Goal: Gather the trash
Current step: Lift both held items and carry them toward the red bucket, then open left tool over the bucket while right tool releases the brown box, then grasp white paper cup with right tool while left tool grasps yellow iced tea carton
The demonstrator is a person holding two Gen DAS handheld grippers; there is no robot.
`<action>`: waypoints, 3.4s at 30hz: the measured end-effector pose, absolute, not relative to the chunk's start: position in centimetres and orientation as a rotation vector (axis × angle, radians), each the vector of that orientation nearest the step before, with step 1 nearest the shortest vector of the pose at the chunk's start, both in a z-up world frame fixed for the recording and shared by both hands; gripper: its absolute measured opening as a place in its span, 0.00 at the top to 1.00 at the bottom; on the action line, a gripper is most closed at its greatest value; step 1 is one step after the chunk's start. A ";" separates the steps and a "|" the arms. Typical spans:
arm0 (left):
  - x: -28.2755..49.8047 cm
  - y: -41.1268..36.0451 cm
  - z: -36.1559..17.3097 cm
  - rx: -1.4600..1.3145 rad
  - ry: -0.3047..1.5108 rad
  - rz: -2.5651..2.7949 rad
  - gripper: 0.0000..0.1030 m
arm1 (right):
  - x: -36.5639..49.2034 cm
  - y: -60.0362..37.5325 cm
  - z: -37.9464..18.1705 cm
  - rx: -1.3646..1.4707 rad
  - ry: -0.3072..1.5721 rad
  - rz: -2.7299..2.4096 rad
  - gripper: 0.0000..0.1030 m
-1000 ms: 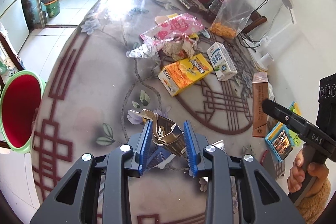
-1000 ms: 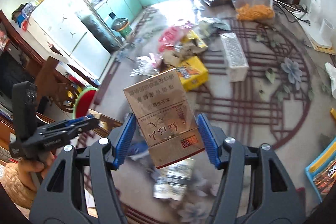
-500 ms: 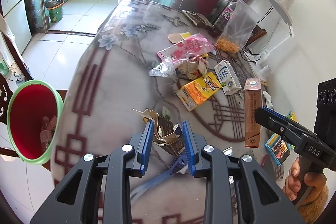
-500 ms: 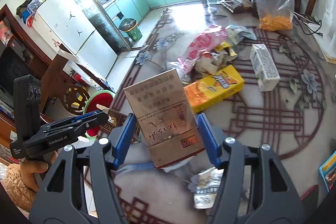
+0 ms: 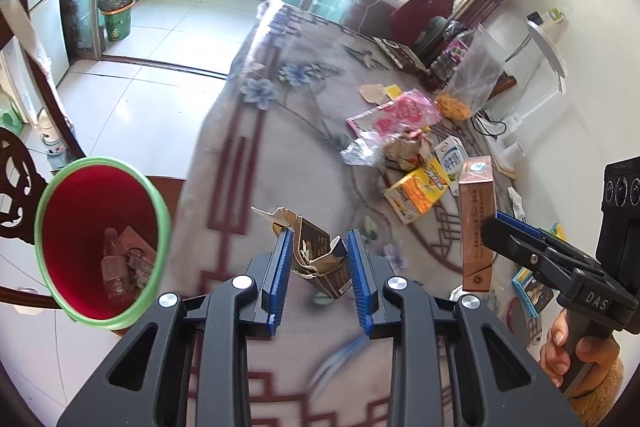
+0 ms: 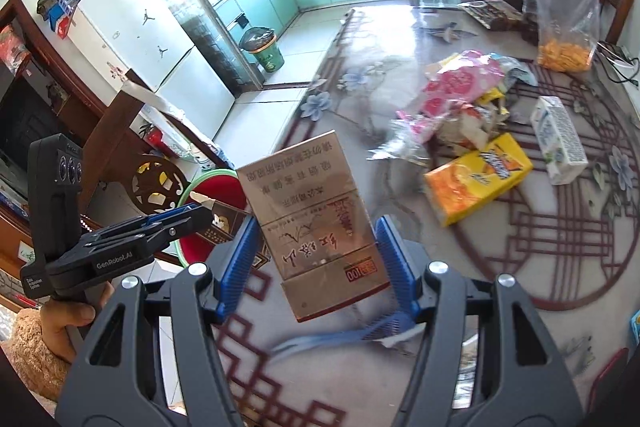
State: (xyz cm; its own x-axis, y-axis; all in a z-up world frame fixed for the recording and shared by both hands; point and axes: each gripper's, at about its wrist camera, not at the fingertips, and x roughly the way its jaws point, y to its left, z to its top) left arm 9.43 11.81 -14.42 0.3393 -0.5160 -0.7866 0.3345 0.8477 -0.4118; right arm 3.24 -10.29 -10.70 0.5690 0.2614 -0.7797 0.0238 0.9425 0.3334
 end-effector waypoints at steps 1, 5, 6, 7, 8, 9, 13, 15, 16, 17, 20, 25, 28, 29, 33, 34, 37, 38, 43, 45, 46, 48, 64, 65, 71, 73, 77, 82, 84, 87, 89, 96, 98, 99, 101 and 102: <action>9.7 12.5 -14.4 -0.194 1.090 -0.554 0.75 | 3.4 -9.8 -10.8 0.324 0.961 0.147 0.43; 10.3 14.8 -14.5 -0.210 1.083 -0.539 0.75 | 4.3 -7.2 -10.9 0.309 0.967 0.171 0.43; 10.5 15.5 -14.6 -0.216 1.081 -0.532 0.75 | 4.5 -6.5 -10.9 0.304 0.968 0.175 0.43; 10.6 16.1 -14.6 -0.220 1.081 -0.527 0.75 | 4.7 -5.9 -10.9 0.300 0.969 0.180 0.43; 10.7 16.5 -14.6 -0.224 1.079 -0.522 0.75 | 4.9 -5.4 -10.9 0.298 0.971 0.185 0.43; 10.8 17.2 -14.7 -0.229 1.078 -0.515 0.75 | 5.1 -4.9 -10.9 0.295 0.972 0.190 0.43; 11.3 19.4 -14.8 -0.241 1.070 -0.483 0.75 | 6.0 -2.9 -11.0 0.296 0.978 0.223 0.43; 11.6 20.5 -14.9 -0.241 1.065 -0.460 0.75 | 6.5 -2.1 -11.0 0.291 0.982 0.233 0.43; 11.7 21.0 -15.0 -0.237 1.062 -0.446 0.75 | 6.7 -1.5 -11.1 0.288 0.986 0.239 0.43; 11.8 21.5 -15.1 -0.232 1.059 -0.433 0.75 | 7.0 -1.1 -11.2 0.285 0.988 0.245 0.43; 12.4 23.2 -15.5 -0.218 1.059 -0.384 0.75 | 7.8 0.6 -11.2 0.270 0.992 0.272 0.43; 13.2 25.4 -16.0 -0.208 1.060 -0.326 0.75 | 9.3 3.3 -11.4 0.265 1.002 0.321 0.43; 13.6 26.5 -16.4 -0.206 1.060 -0.303 0.75 | 10.4 5.2 -11.6 0.270 1.013 0.359 0.43; 13.7 26.8 -16.5 -0.202 1.061 -0.297 0.75 | 10.6 5.8 -11.6 0.260 1.015 0.367 0.43; 14.2 27.8 -16.9 -0.206 1.065 -0.278 0.75 | 11.5 7.8 -11.8 0.228 1.032 0.401 0.43; 14.4 28.1 -17.1 -0.208 1.066 -0.274 0.75 | 11.7 8.1 -12.0 0.225 1.039 0.405 0.43; 14.9 29.0 -17.3 -0.210 1.066 -0.261 0.75 | 12.4 8.9 -12.6 0.219 1.058 0.408 0.43; 15.1 29.3 -17.4 -0.212 1.067 -0.257 0.75 | 12.6 9.1 -12.8 0.218 1.064 0.408 0.43; 16.0 30.6 -17.9 -0.217 1.076 -0.238 0.75 | 13.7 10.2 -13.7 0.205 1.090 0.410 0.43; 16.4 30.7 -18.1 -0.211 1.079 -0.232 0.75 | 14.1 10.5 -14.2 0.198 1.104 0.411 0.43; 16.6 30.7 -18.2 -0.206 1.080 -0.229 0.75 | 14.2 10.7 -14.3 0.197 1.109 0.412 0.43; 16.8 30.8 -18.4 -0.194 1.084 -0.225 0.75 | 14.6 11.0 -14.9 0.199 1.123 0.413 0.43; 17.9 31.1 -19.5 -0.189 1.110 -0.215 0.75 | 16.4 13.5 -15.4 0.152 1.125 0.444 0.42; 18.0 31.1 -19.5 -0.190 1.110 -0.210 0.73 | 16.4 13.5 -15.4 0.155 1.121 0.441 0.42; 18.2 31.9 -19.5 -0.204 1.107 -0.155 0.45 | 16.6 12.9 -15.4 0.200 1.108 0.423 0.24; 18.2 31.7 -19.3 -0.188 1.106 -0.158 0.45 | 16.5 12.7 -15.2 0.192 1.105 0.420 0.24; 18.0 31.3 -18.9 -0.180 1.100 -0.160 0.44 | 16.0 12.3 -14.7 0.184 1.096 0.420 0.24; 17.5 30.3 -17.9 -0.159 1.089 -0.194 0.44 | 15.2 11.6 -13.6 0.170 1.069 0.413 0.24; 17.3 29.8 -17.5 -0.153 1.081 -0.208 0.44 | 14.7 11.2 -13.0 0.162 1.052 0.409 0.23; 17.0 29.2 -16.8 -0.151 1.070 -0.229 0.44 | 14.0 10.4 -12.3 0.157 1.035 0.391 0.23; 16.8 28.6 -16.5 -0.146 1.065 -0.246 0.44 | 13.6 9.8 -12.0 0.158 1.022 0.376 0.23; 16.0 26.1 -15.8 -0.105 1.049 -0.315 0.44 | 12.0 6.8 -12.5 0.189 1.023 0.284 0.21; 15.6 25.3 -15.8 -0.090 1.051 -0.345 0.44 | 11.2 5.0 -12.9 0.199 1.032 0.221 0.21; 15.6 24.9 -15.8 -0.086 1.053 -0.354 0.44 | 10.9 4.1 -13.0 0.203 1.036 0.190 0.21; 15.4 23.9 -15.9 -0.080 1.062 -0.382 0.44 | 9.6 1.3 -13.5 0.226 1.049 0.090 0.20; 15.3 23.5 -15.9 -0.076 1.065 -0.394 0.44 | 8.9 -0.1 -13.8 0.246 1.055 0.041 0.20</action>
